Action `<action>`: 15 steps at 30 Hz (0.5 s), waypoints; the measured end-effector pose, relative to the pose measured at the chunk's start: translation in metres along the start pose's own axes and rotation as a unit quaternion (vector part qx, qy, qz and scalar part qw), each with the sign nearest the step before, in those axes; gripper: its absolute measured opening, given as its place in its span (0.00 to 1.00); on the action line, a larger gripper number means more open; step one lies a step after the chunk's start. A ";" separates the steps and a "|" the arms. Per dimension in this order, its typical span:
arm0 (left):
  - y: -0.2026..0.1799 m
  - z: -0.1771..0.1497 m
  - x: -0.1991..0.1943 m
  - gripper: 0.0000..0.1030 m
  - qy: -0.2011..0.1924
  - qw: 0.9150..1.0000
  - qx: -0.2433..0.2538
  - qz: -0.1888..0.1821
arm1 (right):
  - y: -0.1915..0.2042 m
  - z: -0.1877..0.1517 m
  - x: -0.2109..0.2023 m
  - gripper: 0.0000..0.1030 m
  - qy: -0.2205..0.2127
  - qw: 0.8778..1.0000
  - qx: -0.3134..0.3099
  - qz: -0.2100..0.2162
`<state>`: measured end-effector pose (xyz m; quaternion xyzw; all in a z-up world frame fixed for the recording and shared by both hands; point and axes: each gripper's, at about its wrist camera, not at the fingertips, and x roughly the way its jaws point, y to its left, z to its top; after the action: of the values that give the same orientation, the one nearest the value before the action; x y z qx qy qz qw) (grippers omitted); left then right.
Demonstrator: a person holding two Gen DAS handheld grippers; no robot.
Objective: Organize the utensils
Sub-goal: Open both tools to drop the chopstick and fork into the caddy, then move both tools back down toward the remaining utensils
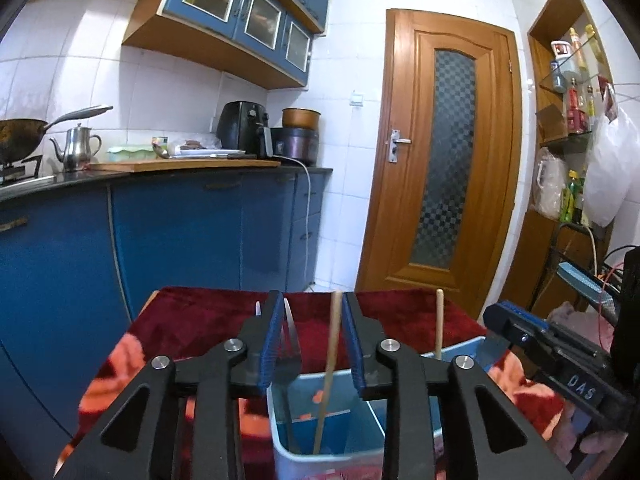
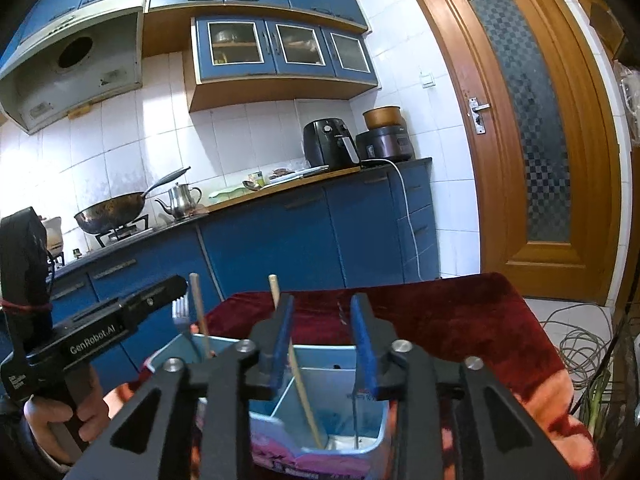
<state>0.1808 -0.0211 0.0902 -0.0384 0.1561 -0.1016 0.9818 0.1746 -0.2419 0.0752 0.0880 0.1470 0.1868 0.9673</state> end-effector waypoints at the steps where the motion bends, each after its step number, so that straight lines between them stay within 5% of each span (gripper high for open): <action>1: -0.001 -0.001 -0.002 0.34 0.006 1.000 -0.001 -0.002 | 0.002 0.000 -0.004 0.37 0.000 1.000 -0.001 0.001; 15: -0.011 -0.007 -0.050 0.36 0.060 0.998 0.015 -0.002 | 0.027 0.001 -0.054 0.45 -0.002 1.000 -0.014 0.008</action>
<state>0.1302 -0.0220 0.0994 -0.0174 0.2130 -0.1080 0.9709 0.1179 -0.2379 0.0961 0.0763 0.1417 0.1967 0.9672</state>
